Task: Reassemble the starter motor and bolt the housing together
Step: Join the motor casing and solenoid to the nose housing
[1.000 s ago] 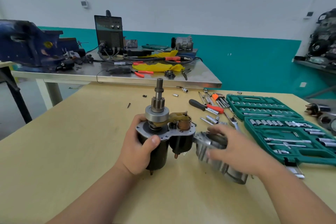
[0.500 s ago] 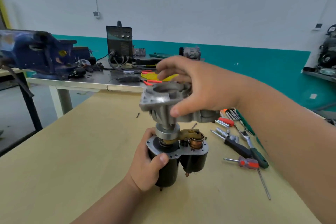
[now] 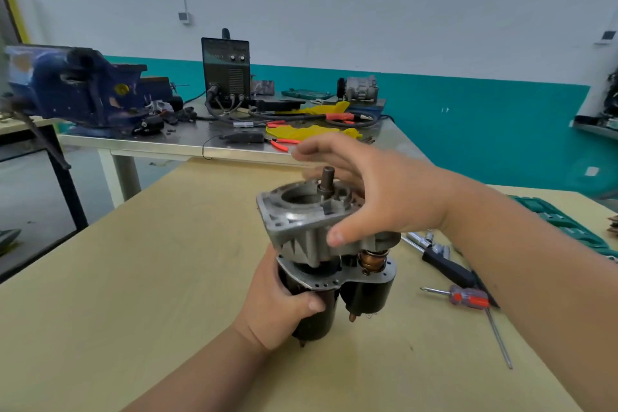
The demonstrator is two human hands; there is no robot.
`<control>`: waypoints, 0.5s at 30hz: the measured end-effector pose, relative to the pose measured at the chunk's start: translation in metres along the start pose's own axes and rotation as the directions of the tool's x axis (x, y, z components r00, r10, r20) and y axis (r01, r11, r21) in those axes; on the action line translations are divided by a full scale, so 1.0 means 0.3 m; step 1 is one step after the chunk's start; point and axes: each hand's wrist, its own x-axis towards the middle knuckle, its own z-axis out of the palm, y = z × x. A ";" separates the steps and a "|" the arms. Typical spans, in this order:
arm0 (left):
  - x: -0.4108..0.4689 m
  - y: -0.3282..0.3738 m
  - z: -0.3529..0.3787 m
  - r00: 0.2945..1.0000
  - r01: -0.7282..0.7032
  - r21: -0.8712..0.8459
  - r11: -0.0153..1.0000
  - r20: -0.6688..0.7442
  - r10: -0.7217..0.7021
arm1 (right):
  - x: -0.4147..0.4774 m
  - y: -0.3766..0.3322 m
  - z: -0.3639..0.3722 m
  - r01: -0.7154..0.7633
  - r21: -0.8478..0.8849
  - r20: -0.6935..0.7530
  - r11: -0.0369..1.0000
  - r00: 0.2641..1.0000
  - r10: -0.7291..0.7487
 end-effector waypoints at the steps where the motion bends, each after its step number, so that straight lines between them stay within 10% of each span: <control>1: 0.000 0.008 0.000 1.000 -0.019 0.009 1.000 0.001 0.019 | -0.009 0.012 0.004 -0.014 -0.007 0.015 1.000 1.000 0.014; 15: -0.010 0.005 0.001 0.997 -0.021 0.105 0.994 -0.075 0.029 | -0.153 0.143 0.225 -0.103 0.184 -0.398 0.978 0.902 0.170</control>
